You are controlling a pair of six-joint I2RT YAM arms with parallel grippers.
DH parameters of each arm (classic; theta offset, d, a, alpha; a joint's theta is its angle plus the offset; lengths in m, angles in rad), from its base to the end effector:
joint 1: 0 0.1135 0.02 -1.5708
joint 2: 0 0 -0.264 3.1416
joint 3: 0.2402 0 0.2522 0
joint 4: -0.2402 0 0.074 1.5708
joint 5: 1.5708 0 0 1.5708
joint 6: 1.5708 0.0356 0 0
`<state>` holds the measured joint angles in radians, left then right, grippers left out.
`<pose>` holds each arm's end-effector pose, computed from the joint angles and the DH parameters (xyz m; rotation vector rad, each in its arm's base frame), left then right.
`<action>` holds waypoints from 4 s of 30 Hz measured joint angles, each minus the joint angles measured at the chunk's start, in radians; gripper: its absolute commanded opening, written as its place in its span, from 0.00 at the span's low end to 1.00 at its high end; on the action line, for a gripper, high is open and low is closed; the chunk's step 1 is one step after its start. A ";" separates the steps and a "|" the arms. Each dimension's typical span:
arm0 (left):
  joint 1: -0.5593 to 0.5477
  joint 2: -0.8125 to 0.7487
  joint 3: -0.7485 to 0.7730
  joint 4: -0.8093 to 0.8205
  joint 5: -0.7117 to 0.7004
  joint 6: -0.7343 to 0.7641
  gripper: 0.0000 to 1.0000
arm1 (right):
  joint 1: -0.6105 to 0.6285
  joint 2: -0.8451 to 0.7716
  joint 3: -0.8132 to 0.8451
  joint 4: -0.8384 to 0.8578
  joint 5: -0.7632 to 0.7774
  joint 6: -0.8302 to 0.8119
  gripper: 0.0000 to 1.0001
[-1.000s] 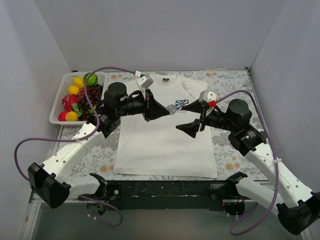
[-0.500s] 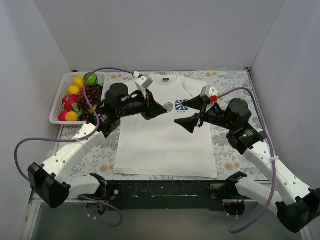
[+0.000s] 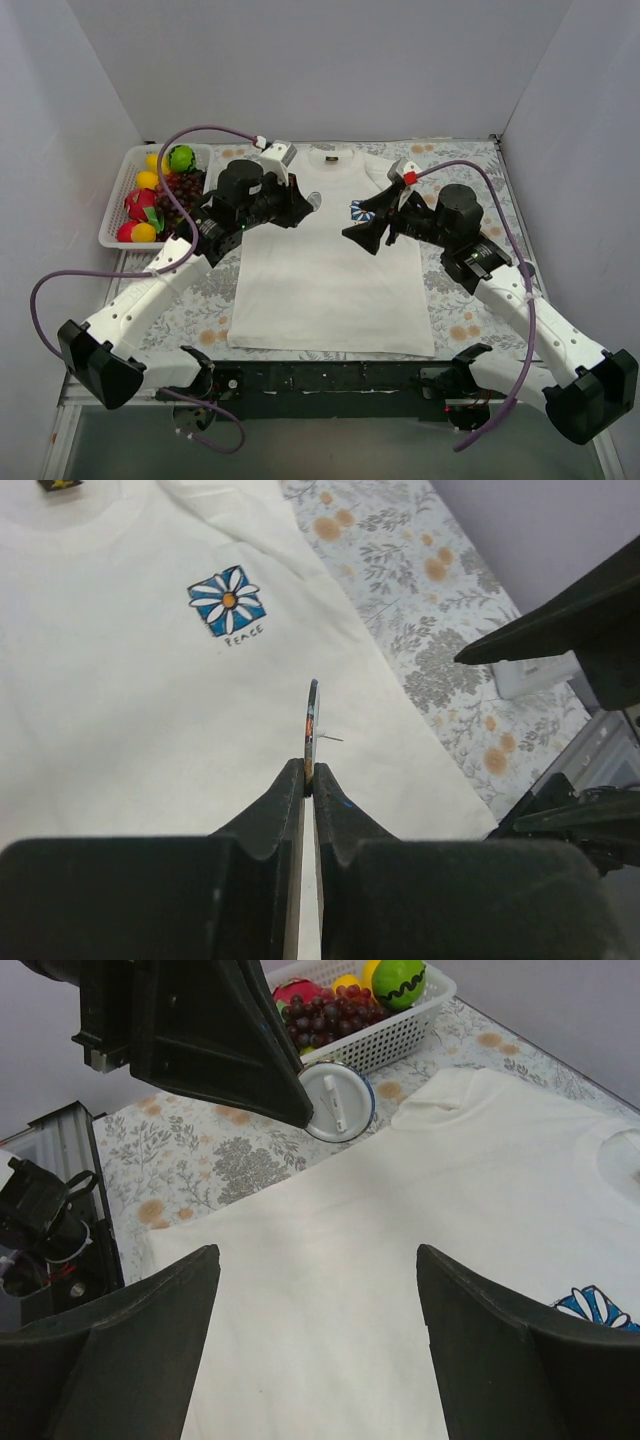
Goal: Pin the brooch onto the clothing
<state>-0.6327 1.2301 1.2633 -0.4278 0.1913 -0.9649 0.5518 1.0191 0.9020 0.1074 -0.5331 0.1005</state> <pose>0.2179 -0.1682 0.3885 -0.2216 2.1610 -1.1809 0.1920 0.1394 0.3683 -0.7797 1.4628 0.9216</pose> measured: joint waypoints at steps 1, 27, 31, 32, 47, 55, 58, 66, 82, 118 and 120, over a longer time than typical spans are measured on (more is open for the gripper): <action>0.000 0.007 0.005 -0.015 -0.024 0.000 0.00 | 0.000 0.011 0.009 -0.003 0.003 0.003 0.86; -0.006 0.221 0.040 -0.259 -0.489 0.000 0.00 | 0.000 0.099 0.051 -0.107 0.030 0.052 0.91; -0.007 0.220 0.038 -0.248 -0.481 0.000 0.00 | 0.000 0.113 0.051 -0.113 0.030 0.058 0.92; -0.008 0.220 0.035 -0.241 -0.478 0.000 0.00 | 0.000 0.116 0.051 -0.113 0.030 0.059 0.92; -0.011 0.199 -0.042 -0.145 -0.315 -0.001 0.00 | 0.000 0.134 0.029 -0.113 0.024 0.088 0.93; -0.011 0.039 -0.111 -0.003 -0.100 0.000 0.00 | 0.000 0.134 0.029 -0.095 -0.016 0.108 0.93; -0.011 0.003 -0.113 0.037 -0.058 0.001 0.00 | 0.000 0.134 0.029 -0.084 -0.024 0.110 0.93; -0.011 0.011 -0.134 0.061 -0.034 0.002 0.00 | 0.000 0.132 0.014 -0.075 -0.027 0.112 0.93; -0.011 -0.007 -0.178 0.084 0.005 0.015 0.00 | 0.000 0.122 -0.003 -0.071 -0.027 0.132 0.93; -0.005 0.584 0.156 0.141 -0.489 0.196 0.00 | -0.011 0.291 -0.031 -0.055 0.014 0.093 0.95; 0.000 0.629 0.178 0.134 -0.524 0.216 0.00 | -0.015 0.304 -0.031 -0.055 0.014 0.087 0.95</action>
<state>-0.6323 1.8591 1.4414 -0.2939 -0.3325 -0.7494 0.5365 1.3231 0.8711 0.0521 -0.5186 0.1879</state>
